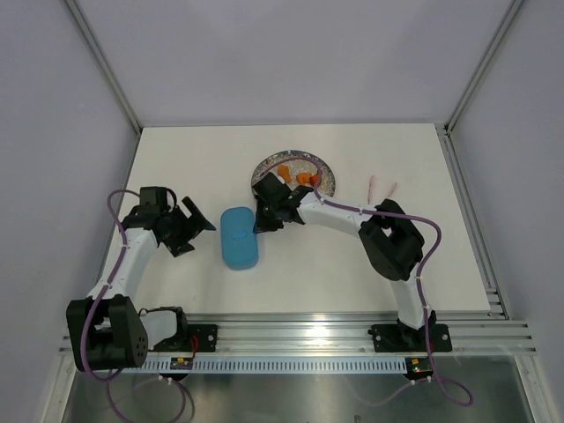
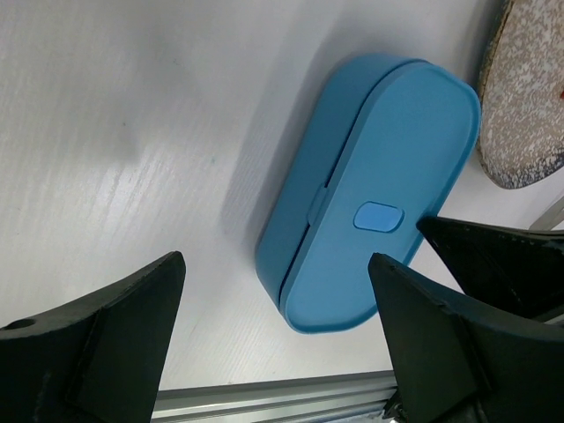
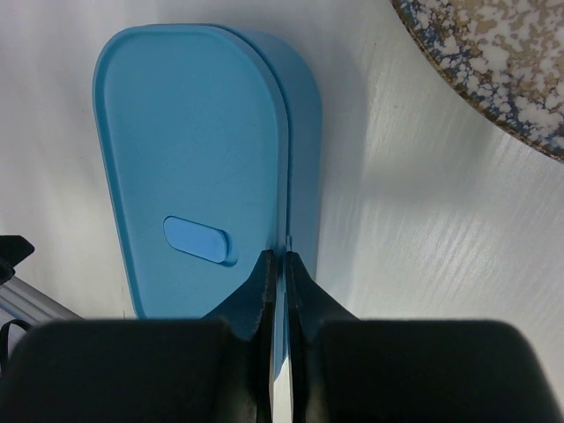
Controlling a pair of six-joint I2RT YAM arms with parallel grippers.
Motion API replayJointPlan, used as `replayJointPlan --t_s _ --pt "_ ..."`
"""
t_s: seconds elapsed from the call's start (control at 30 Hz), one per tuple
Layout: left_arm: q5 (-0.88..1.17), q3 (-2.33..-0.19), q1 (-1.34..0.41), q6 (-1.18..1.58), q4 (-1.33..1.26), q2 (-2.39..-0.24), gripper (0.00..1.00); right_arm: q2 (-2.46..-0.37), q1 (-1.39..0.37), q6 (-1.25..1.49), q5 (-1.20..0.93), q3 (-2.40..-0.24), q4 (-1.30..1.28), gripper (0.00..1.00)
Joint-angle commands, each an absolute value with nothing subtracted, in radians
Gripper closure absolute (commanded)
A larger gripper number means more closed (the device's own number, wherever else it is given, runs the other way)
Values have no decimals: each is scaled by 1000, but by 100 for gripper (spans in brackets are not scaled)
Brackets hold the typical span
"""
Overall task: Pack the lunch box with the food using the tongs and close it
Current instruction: Close the box lid on the packing box.
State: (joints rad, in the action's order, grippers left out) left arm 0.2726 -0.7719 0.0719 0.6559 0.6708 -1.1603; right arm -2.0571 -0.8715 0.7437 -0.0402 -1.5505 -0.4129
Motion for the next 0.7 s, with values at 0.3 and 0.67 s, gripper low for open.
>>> replayJointPlan --t_s 0.3,0.67 --pt "344 -805 37 612 635 -1173 11 -2082 -876 724 -8 -1605 -405 100" --pt "364 -845 6 609 637 -1189 10 -2065 -876 729 -23 -1566 -391 99"
